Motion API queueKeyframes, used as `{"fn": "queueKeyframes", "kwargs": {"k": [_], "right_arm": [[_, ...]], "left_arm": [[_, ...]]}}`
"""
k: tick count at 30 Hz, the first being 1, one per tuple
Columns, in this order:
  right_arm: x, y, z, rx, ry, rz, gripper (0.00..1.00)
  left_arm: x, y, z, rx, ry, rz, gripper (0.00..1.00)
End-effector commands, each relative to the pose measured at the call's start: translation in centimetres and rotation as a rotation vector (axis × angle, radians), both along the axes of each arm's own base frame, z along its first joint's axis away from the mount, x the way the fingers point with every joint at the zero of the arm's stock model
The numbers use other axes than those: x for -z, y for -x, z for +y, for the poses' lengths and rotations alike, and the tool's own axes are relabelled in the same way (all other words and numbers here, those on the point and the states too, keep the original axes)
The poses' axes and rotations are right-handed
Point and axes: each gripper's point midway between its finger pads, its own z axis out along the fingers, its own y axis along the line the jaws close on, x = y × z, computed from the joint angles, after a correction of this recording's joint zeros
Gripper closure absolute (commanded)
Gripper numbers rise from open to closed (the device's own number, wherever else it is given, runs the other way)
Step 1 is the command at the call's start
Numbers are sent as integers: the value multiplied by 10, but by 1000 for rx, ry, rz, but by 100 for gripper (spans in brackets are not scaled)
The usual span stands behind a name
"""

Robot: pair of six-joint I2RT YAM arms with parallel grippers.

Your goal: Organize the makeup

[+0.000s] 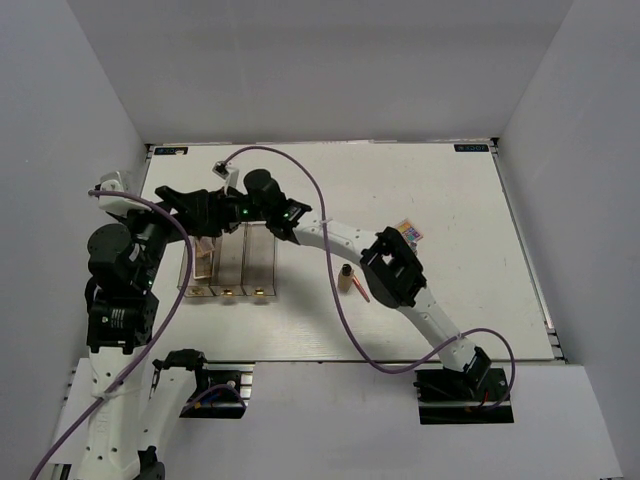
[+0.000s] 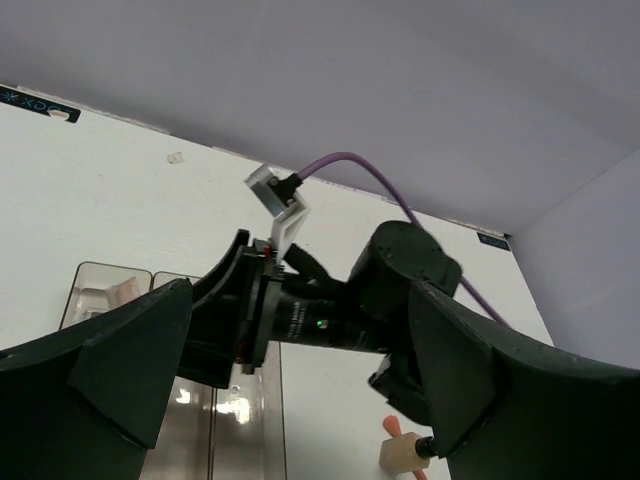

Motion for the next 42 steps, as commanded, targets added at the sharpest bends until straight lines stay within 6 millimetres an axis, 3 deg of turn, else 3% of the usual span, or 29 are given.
{"fn": "queueKeyframes", "kwargs": {"k": [1, 4, 10, 17, 25, 29, 34, 36, 37, 38, 42], "right_arm": [[-52, 9, 25, 8, -179, -22, 86], [-48, 12, 33, 18, -201, -25, 86], [-36, -5, 43, 136, -214, -51, 86], [-3, -18, 45, 224, -146, -80, 85], [19, -21, 45, 248, -97, -113, 75], [31, -21, 44, 253, -69, -120, 66], [43, -21, 41, 248, -41, -135, 47], [47, -20, 40, 240, -32, -140, 15], [46, -25, 37, 243, -34, -147, 11], [48, -17, 40, 226, -32, -147, 11], [38, -17, 39, 218, -47, -168, 11]], "left_arm": [[-14, 9, 4, -16, -13, -12, 2], [-16, 12, 3, -11, -14, -6, 2], [-11, 16, -1, 11, -12, 24, 2], [-7, 13, -2, 18, -21, 41, 2], [-1, 11, -2, 20, -34, 55, 2], [1, 9, -2, 24, -39, 64, 2], [5, 8, -2, 24, -42, 73, 2], [5, 8, -2, 24, -41, 71, 2], [6, 7, -2, 22, -41, 74, 2], [6, 6, -2, 21, -42, 76, 2], [6, 5, -1, 16, -44, 74, 2]]}}
